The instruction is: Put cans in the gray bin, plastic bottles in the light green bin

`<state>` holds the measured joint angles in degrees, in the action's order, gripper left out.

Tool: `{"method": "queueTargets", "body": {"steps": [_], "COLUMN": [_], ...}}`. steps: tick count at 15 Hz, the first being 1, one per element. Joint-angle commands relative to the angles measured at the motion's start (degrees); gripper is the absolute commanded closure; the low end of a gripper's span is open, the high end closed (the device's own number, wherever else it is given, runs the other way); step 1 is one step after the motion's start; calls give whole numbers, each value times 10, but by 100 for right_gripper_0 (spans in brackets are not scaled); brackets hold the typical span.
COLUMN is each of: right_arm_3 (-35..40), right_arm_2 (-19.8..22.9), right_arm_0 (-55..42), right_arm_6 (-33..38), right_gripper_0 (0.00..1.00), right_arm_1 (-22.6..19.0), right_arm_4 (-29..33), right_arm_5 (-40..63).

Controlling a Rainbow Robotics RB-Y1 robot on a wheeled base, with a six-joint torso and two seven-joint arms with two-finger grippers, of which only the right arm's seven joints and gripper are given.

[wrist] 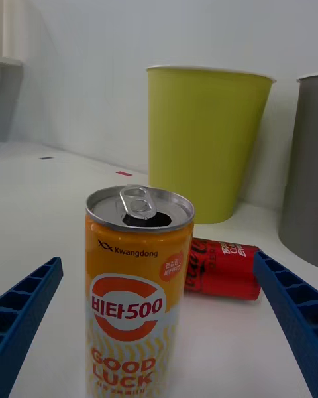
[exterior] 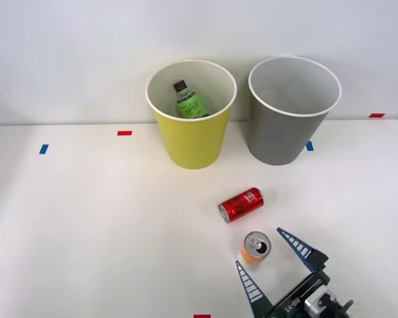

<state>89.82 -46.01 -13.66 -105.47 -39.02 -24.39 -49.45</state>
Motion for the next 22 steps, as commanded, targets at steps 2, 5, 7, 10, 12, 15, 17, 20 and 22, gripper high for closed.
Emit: {"method": "queueTargets", "body": {"steps": [2, 5, 7, 10, 12, 15, 17, 20, 22], "right_arm_3": [0, 0, 0, 0, 0, 0, 13, 127, 204], "right_arm_2": [0, -1, -2, -2, -2, -2, 7, 56, 94], "right_arm_0": [15, 26, 34, 34, 32, 29, 18, -27, -41], "right_arm_6": [-5, -9, -13, -15, -15, -14, -15, -15, -12], "right_gripper_0": [1, 2, 9, 100, 100, 100, 100, 100, 100], "right_arm_1": [13, 16, 16, 15, 13, 13, 13, 8, 11], "right_arm_4": [-14, -21, -28, -37, -39, -43, -44, -47, -50], "right_arm_5": [26, 33, 43, 44, 44, 43, 40, 132, 211]}}
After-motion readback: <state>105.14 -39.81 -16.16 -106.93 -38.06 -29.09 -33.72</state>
